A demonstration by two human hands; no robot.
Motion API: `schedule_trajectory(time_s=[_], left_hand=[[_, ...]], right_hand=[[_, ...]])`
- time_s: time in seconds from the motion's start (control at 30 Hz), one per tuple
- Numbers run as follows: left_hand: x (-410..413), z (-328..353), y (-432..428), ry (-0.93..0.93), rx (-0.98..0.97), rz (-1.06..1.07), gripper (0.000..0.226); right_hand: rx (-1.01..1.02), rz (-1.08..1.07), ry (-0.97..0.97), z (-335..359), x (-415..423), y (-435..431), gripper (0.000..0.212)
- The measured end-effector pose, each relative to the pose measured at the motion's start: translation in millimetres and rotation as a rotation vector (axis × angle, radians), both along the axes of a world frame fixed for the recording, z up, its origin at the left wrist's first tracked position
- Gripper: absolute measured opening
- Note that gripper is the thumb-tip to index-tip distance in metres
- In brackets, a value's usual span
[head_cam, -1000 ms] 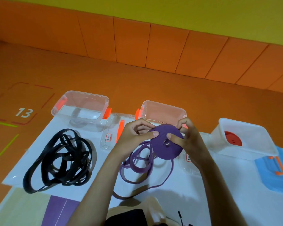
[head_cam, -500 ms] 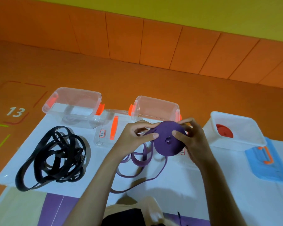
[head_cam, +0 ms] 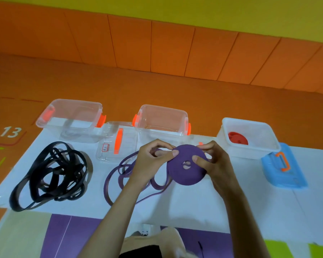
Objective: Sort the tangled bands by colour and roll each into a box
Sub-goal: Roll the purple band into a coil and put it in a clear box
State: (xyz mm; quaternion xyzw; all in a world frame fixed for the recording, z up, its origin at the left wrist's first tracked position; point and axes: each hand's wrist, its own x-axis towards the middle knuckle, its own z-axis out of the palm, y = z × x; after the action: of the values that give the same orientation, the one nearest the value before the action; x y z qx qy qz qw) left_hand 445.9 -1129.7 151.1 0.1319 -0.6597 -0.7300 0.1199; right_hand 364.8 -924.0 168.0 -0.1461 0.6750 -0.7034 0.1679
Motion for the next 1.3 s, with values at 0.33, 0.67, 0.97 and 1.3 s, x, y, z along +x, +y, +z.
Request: schedule_trajectory(time_s=[0.33,0.67,0.97,1.3], left_hand=[[50.7,7.2,46.6,-0.090,-0.029,0.035,0.019],[105.6,23.2,33.3,-0.074,-0.051,0.178,0.025],[103.2,0.2,-29.9,-0.127,0.016,0.172,0.029],[87.6,-26.9,-100.0,-0.031,0.267,0.288,0.029]], right_hand=[[0.080,0.153,-0.096,-1.1,42.6,42.0,0.040],[-0.098,0.011,-0.194,-4.2,83.7,8.0,0.037],[0.094,0.160,-0.159,-6.9,77.1,-40.8,0.036],[0.010,-0.141,-0.180,-25.8,81.1,-136.3,0.030]])
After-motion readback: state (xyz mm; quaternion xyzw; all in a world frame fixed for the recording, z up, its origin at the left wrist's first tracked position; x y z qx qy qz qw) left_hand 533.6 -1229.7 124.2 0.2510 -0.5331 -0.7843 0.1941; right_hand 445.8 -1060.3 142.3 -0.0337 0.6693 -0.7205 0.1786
